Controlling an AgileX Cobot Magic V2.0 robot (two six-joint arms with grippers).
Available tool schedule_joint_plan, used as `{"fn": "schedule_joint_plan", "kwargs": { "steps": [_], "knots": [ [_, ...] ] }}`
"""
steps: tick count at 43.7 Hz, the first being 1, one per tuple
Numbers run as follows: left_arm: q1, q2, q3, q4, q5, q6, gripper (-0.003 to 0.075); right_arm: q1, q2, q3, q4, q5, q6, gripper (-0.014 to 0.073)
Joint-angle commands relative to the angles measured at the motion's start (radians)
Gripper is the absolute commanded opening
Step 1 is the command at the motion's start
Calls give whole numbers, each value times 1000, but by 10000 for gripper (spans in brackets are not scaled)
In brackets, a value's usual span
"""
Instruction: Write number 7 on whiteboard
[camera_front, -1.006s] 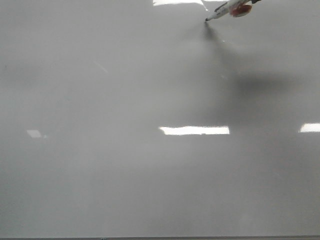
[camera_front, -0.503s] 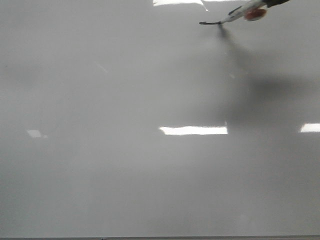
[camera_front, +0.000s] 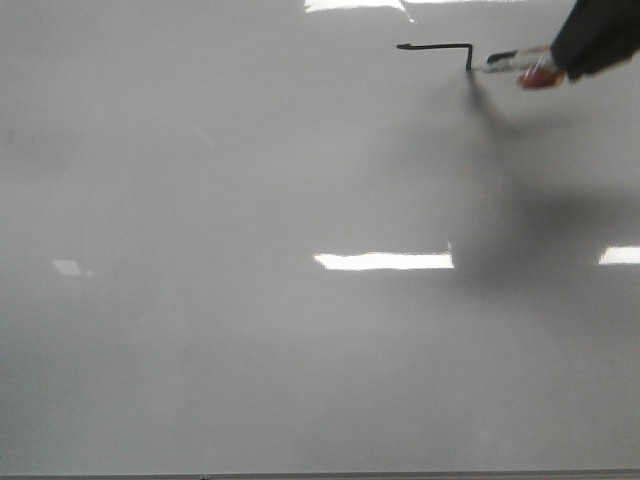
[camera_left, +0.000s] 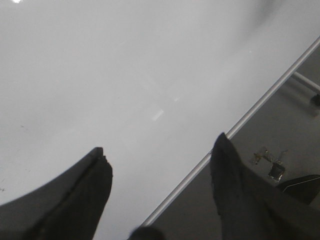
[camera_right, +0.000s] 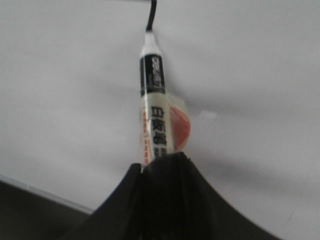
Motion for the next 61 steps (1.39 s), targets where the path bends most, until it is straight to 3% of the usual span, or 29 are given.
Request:
{"fn": "schedule_joint_plan", "kwargs": {
  "steps": [1,9,18,23,29,35,43,53,61],
  "knots": [
    [4,-10,-24,-26,-63,-8,417,17,22,4,-14,-4,-32,-67],
    [4,-10,-24,-26,-67,-8,417,51,-37,-4,-14,-3,-34,-67],
    [4,-10,-26,-34,-85,-8,417,90,-181,-4,-14,93,-59,-67],
    [-19,-10,-26,-107,-89,91,417,135,-265,-4,-14,182,-101,-67],
    [-107,-2,-28,-225,-90,271,418,233,-352,-4,-13,303,-244,-67],
    [-225,50,-39,-236,-90,311,440,335,-408,-4,-12,400,-348,-67],
    [-378,168,-102,-237,-70,317,557,430,-427,-4,-12,452,-350,-67],
    [-526,320,-210,-245,-67,363,555,468,-427,-4,-12,452,-350,-67],
    [-578,408,-269,-255,-65,369,555,468,-427,-4,-12,447,-350,-67]
  ]
}}
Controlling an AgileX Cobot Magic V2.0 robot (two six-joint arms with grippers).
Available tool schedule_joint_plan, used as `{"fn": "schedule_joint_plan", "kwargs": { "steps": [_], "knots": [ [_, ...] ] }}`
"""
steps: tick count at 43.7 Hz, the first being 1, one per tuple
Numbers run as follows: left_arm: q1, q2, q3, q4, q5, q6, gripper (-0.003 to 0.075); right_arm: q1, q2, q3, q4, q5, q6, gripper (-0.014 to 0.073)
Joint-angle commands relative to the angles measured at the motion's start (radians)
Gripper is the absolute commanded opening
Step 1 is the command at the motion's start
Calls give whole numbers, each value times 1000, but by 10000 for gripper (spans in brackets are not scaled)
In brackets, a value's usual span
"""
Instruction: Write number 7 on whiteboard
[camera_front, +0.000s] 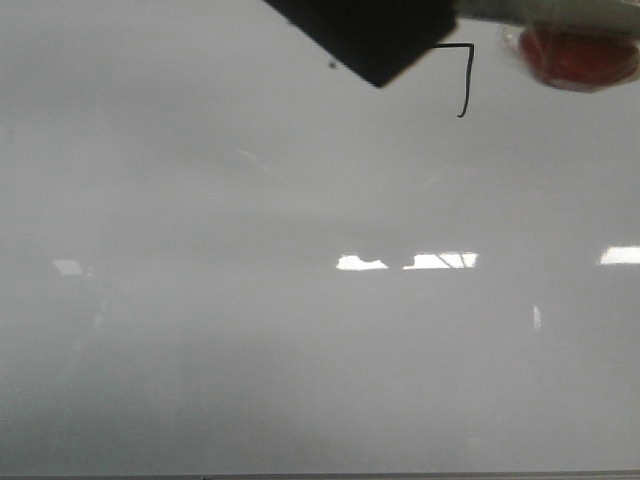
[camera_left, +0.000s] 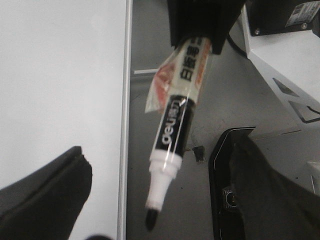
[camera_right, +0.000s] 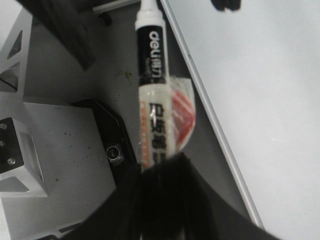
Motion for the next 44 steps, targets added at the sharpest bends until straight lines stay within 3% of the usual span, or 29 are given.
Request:
{"fn": "schedule_joint_plan", "kwargs": {
  "steps": [1,8,23,32,35,40,44],
  "knots": [
    [-24,8,-56,-48,-34,8,555,-1,-11,-32,14,-40,-14,-67],
    [-42,32,-61,-84,-30,43,496,-1,-11,-32,14,-42,-14,-67],
    [-42,33,-61,-82,-9,43,134,-1,-11,-32,14,-47,-14,-67],
    [-42,33,-61,-82,-9,43,2,-1,-11,-32,14,-47,-13,-34],
    [-42,33,-61,-82,-9,43,-12,-1,-11,-32,14,-47,-13,59],
    [-42,33,-61,-50,-9,12,-11,-4,-11,-32,4,-46,-9,365],
    [-42,33,-75,85,4,-144,-10,-4,-29,-32,-68,-45,34,596]
  ]
}}
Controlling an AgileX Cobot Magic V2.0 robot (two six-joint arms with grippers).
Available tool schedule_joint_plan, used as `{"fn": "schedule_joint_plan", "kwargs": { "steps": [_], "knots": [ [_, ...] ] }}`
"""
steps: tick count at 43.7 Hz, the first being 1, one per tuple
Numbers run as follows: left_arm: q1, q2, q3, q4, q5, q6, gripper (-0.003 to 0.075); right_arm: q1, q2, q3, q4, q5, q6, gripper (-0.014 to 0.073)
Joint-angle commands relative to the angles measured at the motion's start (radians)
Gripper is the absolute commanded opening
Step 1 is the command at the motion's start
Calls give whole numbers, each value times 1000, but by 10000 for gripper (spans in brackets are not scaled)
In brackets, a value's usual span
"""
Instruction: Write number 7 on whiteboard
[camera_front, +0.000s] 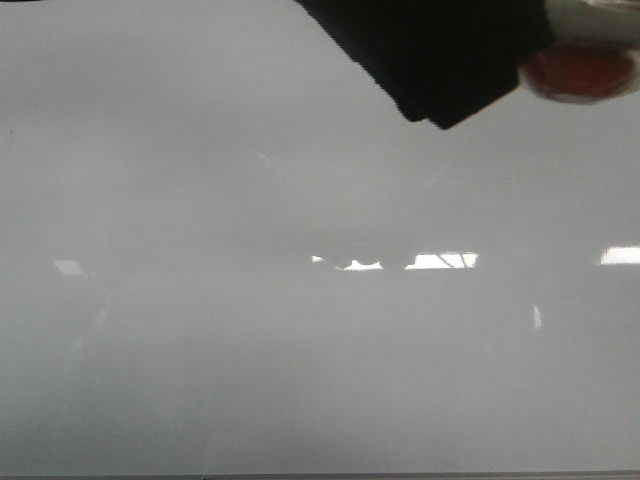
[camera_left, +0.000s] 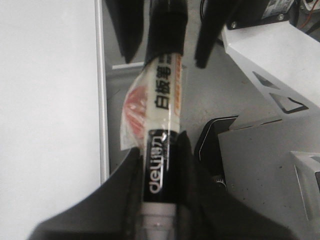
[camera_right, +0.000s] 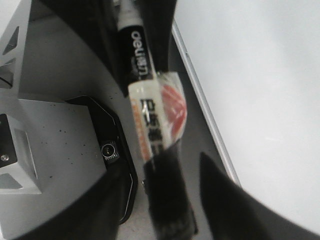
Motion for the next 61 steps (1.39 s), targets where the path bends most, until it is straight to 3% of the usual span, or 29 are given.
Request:
{"fn": "schedule_joint_plan", "kwargs": {
  "steps": [1,3,12,17,25,33,43,50,61],
  "knots": [
    [-7,-30,-46,106,-28,-146,-10,-5,-35,-32,-73,-50,66,627],
    [-7,-35,-51,205,-20,-262,-10,-5,-51,-32,-125,-57,120,666],
    [38,-83,-55,627,35,-790,-10,-5,-103,-32,-333,-56,358,627],
    [125,-149,-22,742,52,-909,-10,-5,-108,-32,-368,-48,394,613],
    [323,-324,135,758,-95,-991,-10,-5,-108,-32,-368,-51,394,611],
    [584,-495,326,761,-322,-1096,-10,-5,-108,-32,-368,-60,394,611],
    [834,-564,580,756,-775,-1248,-10,-5,-108,-32,-367,-71,395,611],
    [959,-510,721,675,-1104,-1248,-10,-5,-108,-32,-367,-76,397,611],
    [1034,-338,789,643,-1394,-1248,-10,-5,-108,-32,-367,-81,400,611]
  ]
}}
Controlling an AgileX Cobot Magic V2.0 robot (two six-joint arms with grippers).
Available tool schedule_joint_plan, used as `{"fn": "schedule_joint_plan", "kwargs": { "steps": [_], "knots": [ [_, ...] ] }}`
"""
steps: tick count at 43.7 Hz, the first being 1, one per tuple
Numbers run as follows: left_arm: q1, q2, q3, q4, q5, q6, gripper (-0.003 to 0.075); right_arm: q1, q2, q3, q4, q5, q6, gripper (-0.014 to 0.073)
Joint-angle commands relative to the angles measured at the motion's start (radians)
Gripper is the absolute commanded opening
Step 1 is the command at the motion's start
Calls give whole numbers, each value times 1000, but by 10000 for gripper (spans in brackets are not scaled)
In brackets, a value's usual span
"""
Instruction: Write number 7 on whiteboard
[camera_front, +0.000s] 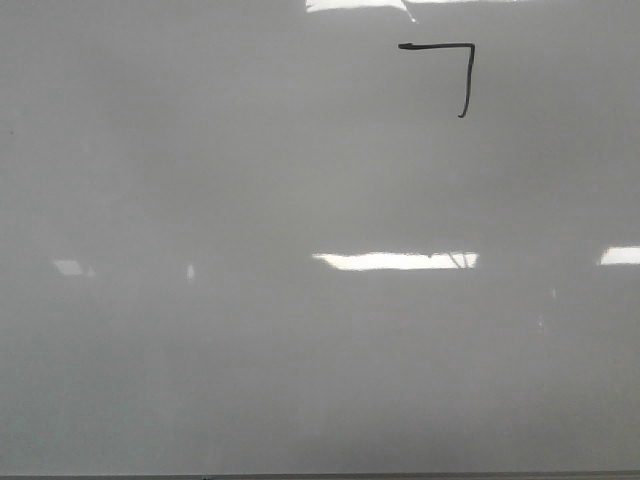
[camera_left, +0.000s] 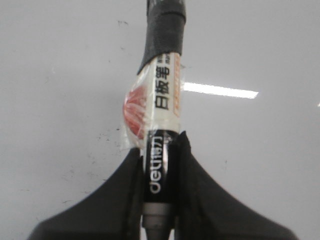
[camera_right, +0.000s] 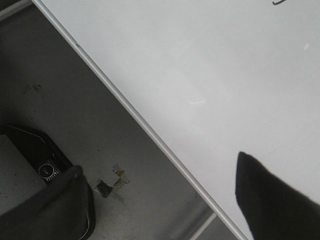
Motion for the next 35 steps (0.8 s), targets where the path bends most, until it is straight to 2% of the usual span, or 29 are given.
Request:
{"fn": "schedule_joint_plan", "kwargs": {
  "steps": [1,18,31,35],
  "knots": [
    [2,55,-24,-5,-221,-8,-10,-5,-6,-32,-17,-62,9,611],
    [2,338,-25,28,-574,3,-9,-5,-6,-32,-17,-65,9,611],
    [4,451,-67,28,-609,47,-8,-5,-6,-32,-16,-65,11,611],
    [4,463,-67,28,-612,49,22,-5,-6,-32,-15,-65,11,611]
  ]
}}
